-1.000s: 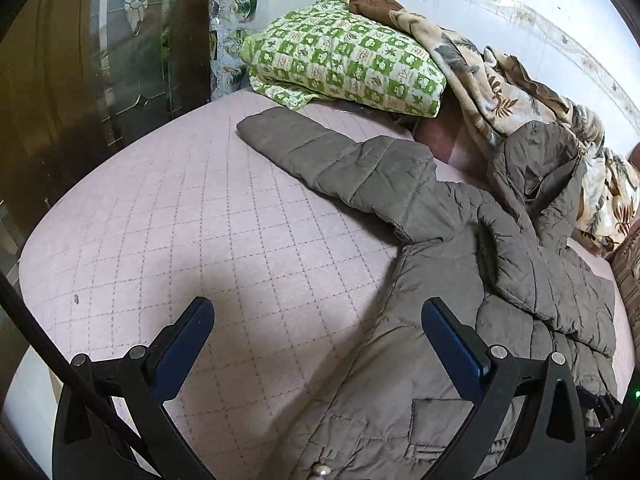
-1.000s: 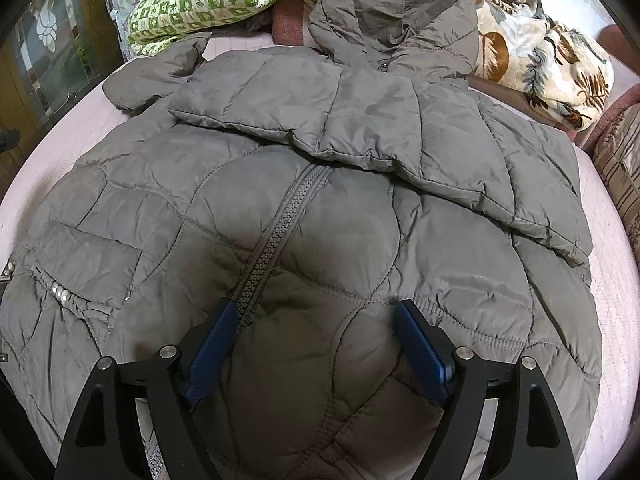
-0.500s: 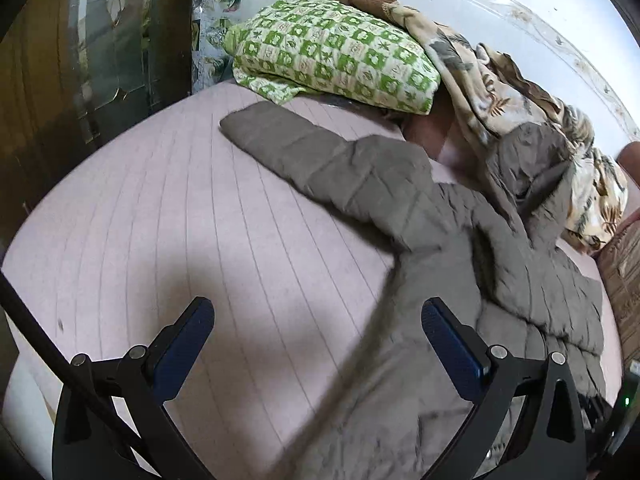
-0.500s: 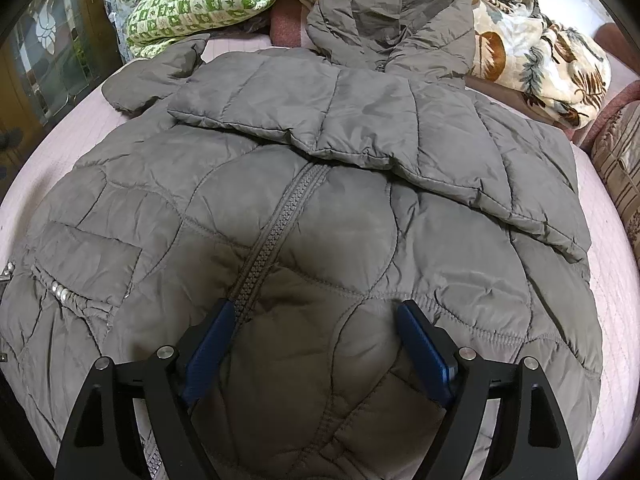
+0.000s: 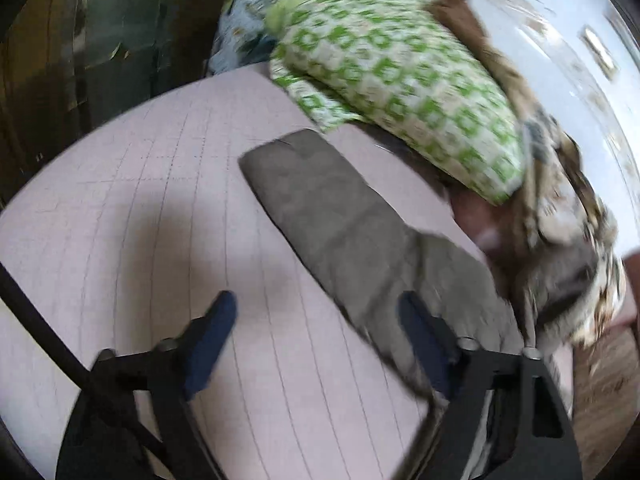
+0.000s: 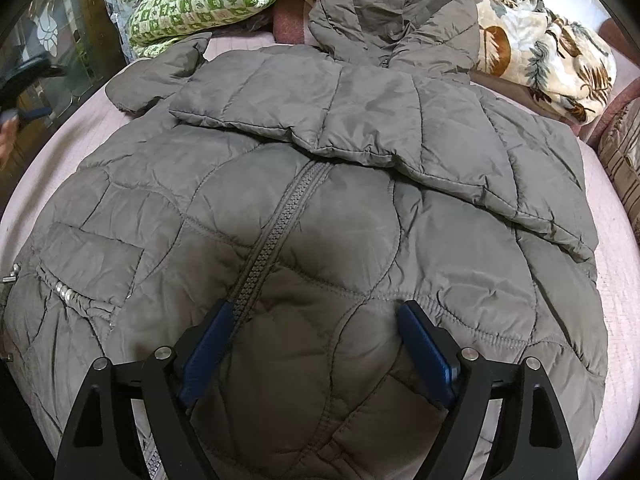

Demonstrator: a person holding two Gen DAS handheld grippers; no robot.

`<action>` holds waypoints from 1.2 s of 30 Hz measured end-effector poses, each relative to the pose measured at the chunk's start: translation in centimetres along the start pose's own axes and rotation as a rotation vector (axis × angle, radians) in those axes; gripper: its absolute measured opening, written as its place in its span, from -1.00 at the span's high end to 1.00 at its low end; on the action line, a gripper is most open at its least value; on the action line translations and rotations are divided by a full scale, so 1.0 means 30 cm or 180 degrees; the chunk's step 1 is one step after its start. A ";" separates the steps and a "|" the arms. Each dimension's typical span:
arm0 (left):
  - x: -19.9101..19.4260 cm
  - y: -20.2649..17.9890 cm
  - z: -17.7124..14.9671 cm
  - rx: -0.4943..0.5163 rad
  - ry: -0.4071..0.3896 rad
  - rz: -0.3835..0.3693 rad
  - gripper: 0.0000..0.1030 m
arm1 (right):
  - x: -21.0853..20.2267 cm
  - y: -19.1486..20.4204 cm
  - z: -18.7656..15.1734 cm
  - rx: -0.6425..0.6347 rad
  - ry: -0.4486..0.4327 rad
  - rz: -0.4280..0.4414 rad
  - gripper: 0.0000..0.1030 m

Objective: Fold large clothes
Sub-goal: 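Close the left tool on the other sleeve cuff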

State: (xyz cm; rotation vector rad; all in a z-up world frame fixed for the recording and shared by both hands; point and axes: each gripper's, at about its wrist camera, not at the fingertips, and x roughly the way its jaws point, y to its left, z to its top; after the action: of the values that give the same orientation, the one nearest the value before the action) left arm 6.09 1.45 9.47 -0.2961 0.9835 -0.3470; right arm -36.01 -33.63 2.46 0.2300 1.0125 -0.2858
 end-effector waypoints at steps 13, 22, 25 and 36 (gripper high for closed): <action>0.390 0.171 0.259 -0.0639 0.0127 -0.0216 -0.25 | 0.021 -0.012 0.018 0.0067 0.0018 0.0021 -0.79; 0.508 0.115 0.293 -0.0564 -0.0106 0.0107 0.65 | 0.029 -0.017 0.023 0.0107 0.0004 0.0020 -0.82; 0.457 0.102 0.285 -0.0481 -0.0212 0.0101 0.77 | 0.032 -0.017 0.028 0.0121 0.0010 0.0024 -0.83; -0.048 -0.072 0.265 -0.0003 -0.0812 -0.0195 0.78 | -0.089 -0.063 0.053 0.0317 -0.0275 0.0098 -0.80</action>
State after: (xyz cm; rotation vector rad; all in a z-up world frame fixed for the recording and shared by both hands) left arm 11.77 0.78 15.55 -0.3624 0.7251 -0.3551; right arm -36.73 -35.57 5.44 0.3207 0.9097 -0.3159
